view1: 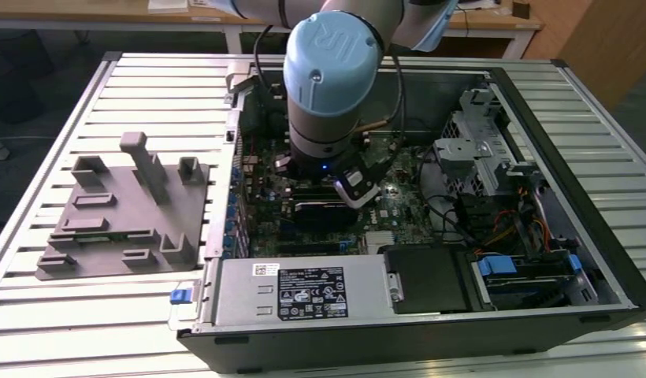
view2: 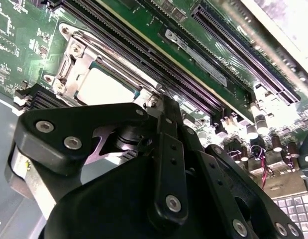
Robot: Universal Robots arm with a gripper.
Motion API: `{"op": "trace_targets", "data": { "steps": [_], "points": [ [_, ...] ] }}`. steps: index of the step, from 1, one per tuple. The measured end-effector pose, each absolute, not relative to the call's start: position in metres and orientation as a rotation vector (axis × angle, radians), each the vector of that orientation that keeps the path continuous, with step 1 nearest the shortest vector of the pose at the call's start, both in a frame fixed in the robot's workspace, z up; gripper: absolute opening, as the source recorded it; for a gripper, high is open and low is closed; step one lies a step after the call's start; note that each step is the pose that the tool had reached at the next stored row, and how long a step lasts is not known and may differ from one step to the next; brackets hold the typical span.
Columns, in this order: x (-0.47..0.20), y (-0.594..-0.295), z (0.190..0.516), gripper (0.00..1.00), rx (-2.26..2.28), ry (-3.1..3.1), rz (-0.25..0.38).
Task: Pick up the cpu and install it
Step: 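Install the second cpu locking lever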
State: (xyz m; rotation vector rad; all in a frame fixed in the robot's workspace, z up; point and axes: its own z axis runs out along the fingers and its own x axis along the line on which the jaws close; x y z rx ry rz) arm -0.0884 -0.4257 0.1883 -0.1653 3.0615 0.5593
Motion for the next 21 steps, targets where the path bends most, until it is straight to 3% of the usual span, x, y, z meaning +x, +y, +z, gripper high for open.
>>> {"op": "trace_targets", "data": {
  "steps": [21],
  "points": [
    [-0.0923, -0.4283, 0.1911, 0.11, -0.165, 3.061, 0.56]
  ]
}}
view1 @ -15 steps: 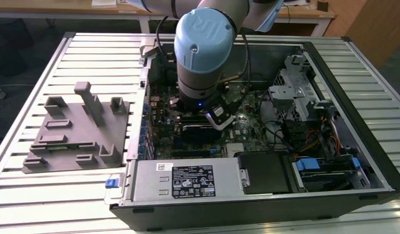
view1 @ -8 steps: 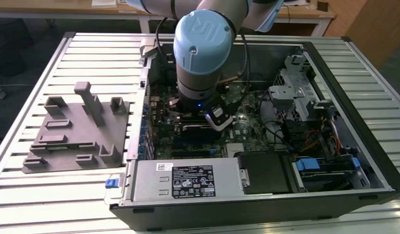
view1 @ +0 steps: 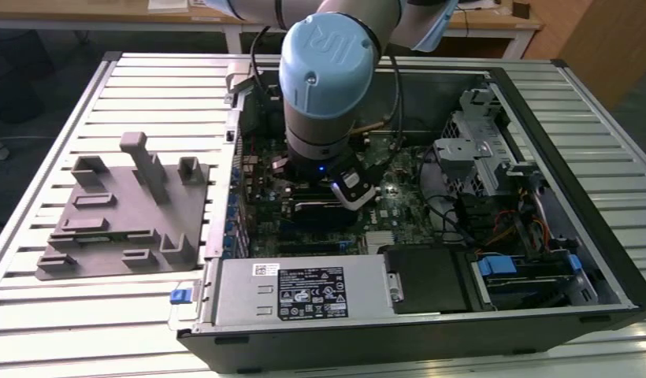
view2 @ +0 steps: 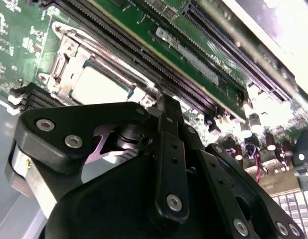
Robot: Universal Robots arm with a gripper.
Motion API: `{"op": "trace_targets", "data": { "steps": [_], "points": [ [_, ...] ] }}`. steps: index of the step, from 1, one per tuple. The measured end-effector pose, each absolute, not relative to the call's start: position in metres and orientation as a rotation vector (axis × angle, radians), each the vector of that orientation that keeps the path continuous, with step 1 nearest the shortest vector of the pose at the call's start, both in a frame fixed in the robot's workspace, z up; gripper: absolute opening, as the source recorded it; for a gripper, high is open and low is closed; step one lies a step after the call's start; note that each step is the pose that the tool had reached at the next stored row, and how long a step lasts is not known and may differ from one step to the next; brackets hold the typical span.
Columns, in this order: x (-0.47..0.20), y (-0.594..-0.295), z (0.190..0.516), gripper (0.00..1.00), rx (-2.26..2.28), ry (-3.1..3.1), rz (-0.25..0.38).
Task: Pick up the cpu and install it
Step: 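Install the second cpu locking lever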
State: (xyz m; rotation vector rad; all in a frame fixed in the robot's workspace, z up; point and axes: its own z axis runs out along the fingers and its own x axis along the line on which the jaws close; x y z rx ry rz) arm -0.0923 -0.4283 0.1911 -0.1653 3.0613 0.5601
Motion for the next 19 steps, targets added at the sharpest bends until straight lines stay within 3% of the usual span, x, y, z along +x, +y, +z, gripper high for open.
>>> {"op": "trace_targets", "data": {
  "steps": [19],
  "points": [
    [-0.092, -0.428, 0.218, 0.11, -0.166, 3.059, 0.559]
  ]
}}
